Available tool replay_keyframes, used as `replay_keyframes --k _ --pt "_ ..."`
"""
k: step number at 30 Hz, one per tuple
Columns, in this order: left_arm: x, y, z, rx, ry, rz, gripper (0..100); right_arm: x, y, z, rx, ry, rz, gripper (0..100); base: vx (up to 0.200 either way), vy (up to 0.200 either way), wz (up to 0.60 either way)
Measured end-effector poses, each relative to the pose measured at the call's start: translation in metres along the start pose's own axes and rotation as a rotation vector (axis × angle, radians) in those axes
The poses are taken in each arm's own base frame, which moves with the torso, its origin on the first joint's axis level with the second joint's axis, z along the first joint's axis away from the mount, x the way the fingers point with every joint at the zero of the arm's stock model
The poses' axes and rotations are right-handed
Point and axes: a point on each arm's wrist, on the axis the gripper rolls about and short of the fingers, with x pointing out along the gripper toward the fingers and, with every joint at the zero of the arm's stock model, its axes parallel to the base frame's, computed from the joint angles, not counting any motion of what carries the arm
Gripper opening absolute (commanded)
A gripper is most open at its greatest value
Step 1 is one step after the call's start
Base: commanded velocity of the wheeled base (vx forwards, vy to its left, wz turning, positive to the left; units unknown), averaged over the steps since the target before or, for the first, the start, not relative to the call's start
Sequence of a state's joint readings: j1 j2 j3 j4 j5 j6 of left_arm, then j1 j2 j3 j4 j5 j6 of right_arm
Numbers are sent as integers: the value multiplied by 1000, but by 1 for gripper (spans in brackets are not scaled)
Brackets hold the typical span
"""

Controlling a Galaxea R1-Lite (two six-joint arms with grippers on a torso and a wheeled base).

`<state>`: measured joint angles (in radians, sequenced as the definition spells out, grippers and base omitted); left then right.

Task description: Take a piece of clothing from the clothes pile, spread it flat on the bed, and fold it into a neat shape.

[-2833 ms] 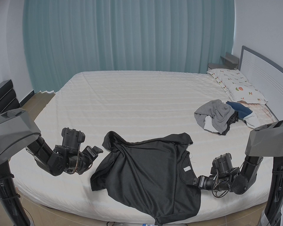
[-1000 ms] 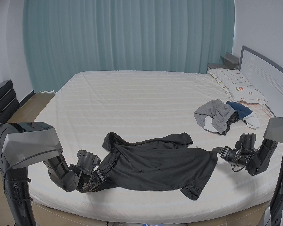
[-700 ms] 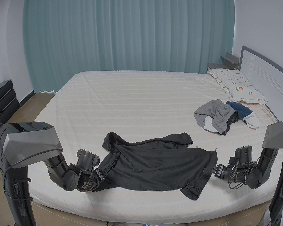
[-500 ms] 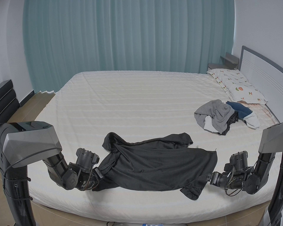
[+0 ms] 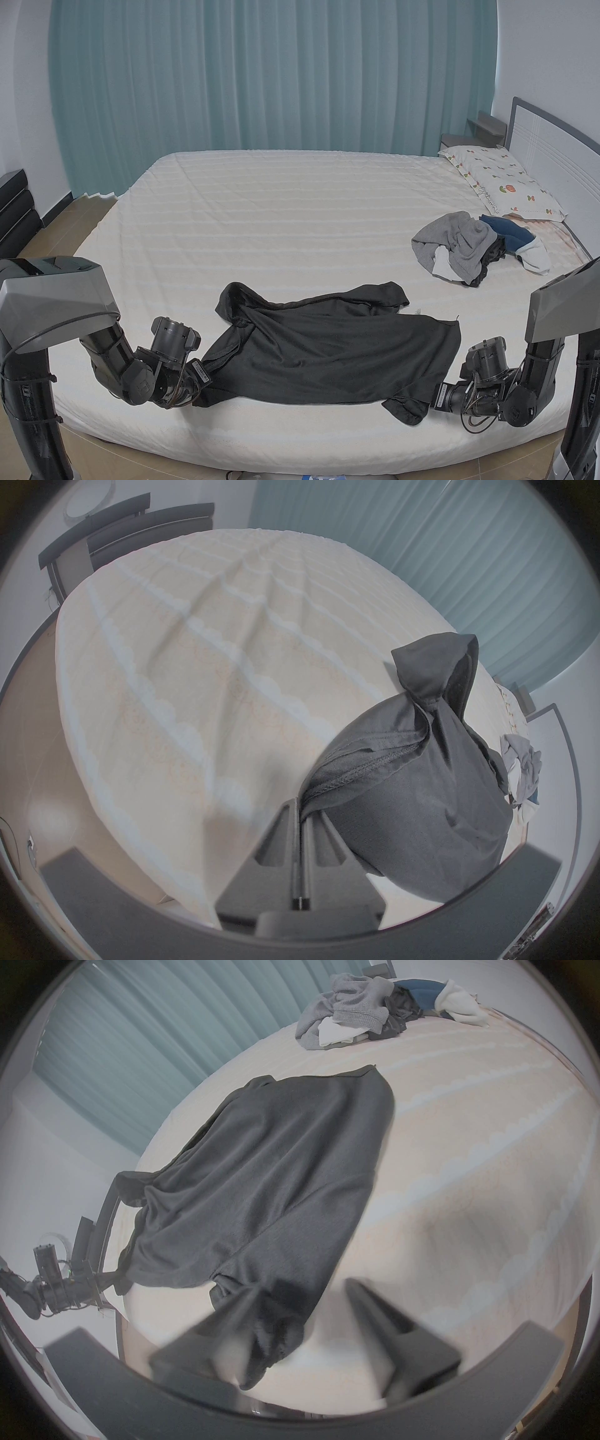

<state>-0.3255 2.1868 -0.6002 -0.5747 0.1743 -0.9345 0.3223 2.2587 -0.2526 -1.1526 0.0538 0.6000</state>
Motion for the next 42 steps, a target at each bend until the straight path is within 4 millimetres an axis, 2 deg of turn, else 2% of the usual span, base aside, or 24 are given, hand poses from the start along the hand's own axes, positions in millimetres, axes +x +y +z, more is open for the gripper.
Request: replay_keyframes --k 7,12,18,26,33,34,42 --pt "-9 8 -4 14 10 14 0 -16 -9 -10 -4 18 -20 0 0 0 0" --pt "-21 17 -8 51 22 25 0 -37 -16 -12 -18 23 -14 0 0 0 0" --pt "-40 36 -18 97 55 58 0 -59 -24 -13 -24 29 -18 0 0 0 0" --pt "-58 58 -33 158 105 100 0 -80 -34 -22 -87 144 -84 0 0 0 0" --pt "-67 71 -47 219 158 115 0 -85 -30 -16 -89 110 -58 0 0 0 0" --pt "-67 71 -46 216 154 110 0 -84 -29 -14 -83 104 -51 100 0 0 0" --pt "-65 65 -40 195 116 72 0 -65 -16 -10 -45 112 -17 100 0 0 0"
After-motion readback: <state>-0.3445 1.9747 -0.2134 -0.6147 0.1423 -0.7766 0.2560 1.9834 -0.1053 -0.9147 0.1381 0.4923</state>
